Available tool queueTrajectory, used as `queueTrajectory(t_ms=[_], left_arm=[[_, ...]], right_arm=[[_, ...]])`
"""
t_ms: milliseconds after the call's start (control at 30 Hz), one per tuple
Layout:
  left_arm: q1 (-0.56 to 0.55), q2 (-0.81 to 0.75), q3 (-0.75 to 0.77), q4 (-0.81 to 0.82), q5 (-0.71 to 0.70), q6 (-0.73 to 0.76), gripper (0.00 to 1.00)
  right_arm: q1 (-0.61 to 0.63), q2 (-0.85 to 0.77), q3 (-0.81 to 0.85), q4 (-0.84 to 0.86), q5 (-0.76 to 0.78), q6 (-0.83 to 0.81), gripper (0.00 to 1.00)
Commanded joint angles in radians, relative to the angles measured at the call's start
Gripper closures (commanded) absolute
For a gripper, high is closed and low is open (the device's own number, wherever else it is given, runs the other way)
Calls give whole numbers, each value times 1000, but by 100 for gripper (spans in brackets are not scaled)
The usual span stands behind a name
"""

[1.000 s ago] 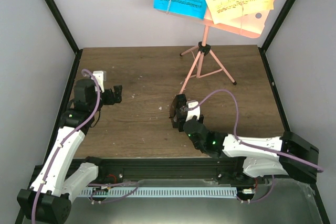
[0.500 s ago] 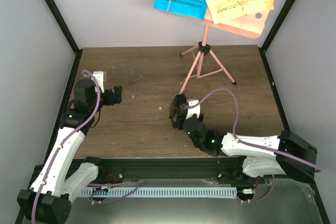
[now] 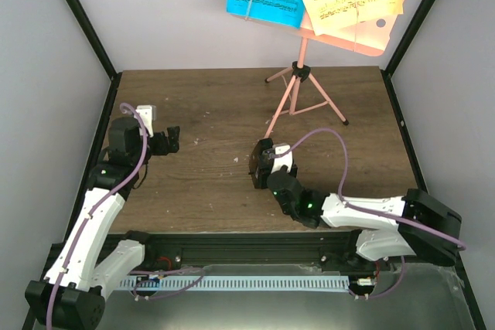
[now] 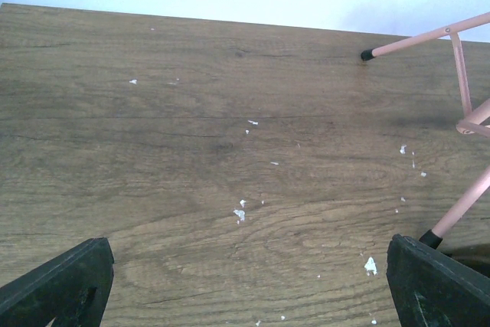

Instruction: Pack up the instrument practice props

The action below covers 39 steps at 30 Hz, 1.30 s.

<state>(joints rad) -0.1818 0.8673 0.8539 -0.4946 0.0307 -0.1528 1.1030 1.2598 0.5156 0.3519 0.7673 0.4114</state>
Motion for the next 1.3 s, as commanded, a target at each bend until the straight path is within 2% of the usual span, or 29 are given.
queueTrajectory(t_ms=[0, 867, 933, 1000, 1067, 1267], left_arm=[[4, -12, -12, 23, 3, 10, 2], [5, -10, -15, 23, 6, 11, 2], [4, -9, -15, 24, 7, 11, 1], [4, -10, -15, 24, 6, 10, 2], [4, -10, -15, 24, 5, 10, 1], [5, -7, -10, 15, -5, 11, 0]], right_arm=[[-9, 37, 2, -48, -46, 20, 45], [-46, 92, 51, -56, -107, -16, 31], [-47, 92, 58, -67, -110, -16, 26], [-47, 85, 66, -82, -116, -26, 11], [-48, 67, 64, -89, -127, -46, 1], [-48, -102, 48, -254, -223, -110, 0]])
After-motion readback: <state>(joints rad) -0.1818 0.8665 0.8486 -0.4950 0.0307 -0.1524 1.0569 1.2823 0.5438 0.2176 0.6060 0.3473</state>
